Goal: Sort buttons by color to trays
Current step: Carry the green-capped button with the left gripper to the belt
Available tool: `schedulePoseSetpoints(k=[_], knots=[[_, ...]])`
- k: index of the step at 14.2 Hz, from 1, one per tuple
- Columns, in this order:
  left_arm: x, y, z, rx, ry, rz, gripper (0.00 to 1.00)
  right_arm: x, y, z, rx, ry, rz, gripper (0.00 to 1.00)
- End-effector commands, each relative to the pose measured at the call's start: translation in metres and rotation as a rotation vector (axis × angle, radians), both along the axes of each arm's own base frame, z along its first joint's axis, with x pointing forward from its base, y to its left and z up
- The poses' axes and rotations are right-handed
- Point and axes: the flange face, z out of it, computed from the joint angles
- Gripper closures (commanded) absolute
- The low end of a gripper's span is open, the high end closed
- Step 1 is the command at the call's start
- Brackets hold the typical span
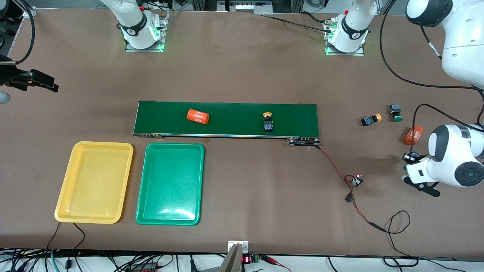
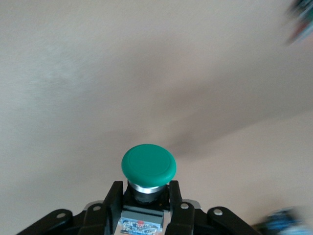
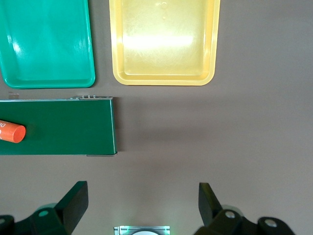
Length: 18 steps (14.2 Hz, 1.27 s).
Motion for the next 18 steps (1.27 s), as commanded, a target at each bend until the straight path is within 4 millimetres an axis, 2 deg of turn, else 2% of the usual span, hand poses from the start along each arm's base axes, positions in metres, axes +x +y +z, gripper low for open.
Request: schedulePoseSetpoints(k=[1, 4, 7, 9, 11, 13, 17, 18], knots=[[0.002, -0.049, 0.037, -0.043, -0.029, 0.23, 0.84, -0.002, -0.002, 0.003, 0.004, 0.005, 0.011, 0.0], [0.002, -0.117, 0.087, -0.127, -0.06, 0.455, 0.84, -0.002, -0.002, 0.003, 0.004, 0.005, 0.011, 0.0], [-0.003, -0.168, 0.112, -0.128, -0.065, 0.643, 0.84, -0.002, -0.002, 0.003, 0.004, 0.005, 0.011, 0.0], [-0.009, -0.194, 0.127, -0.134, -0.063, 0.721, 0.84, -0.001, -0.002, 0.003, 0.006, 0.004, 0.011, 0.0], [-0.023, -0.221, 0.134, -0.104, -0.061, 0.743, 0.84, -0.001, -0.002, 0.003, 0.006, 0.004, 0.011, 0.0], [-0.042, -0.236, 0.136, -0.08, -0.046, 0.743, 0.84, -0.002, -0.002, 0.003, 0.004, 0.005, 0.011, 0.0], [-0.08, -0.273, 0.124, -0.05, -0.086, 0.766, 0.84, -0.001, -0.002, 0.003, 0.006, 0.004, 0.011, 0.0], [-0.087, -0.275, 0.12, -0.05, -0.094, 0.764, 0.85, -0.002, -0.002, 0.003, 0.004, 0.005, 0.011, 0.0]])
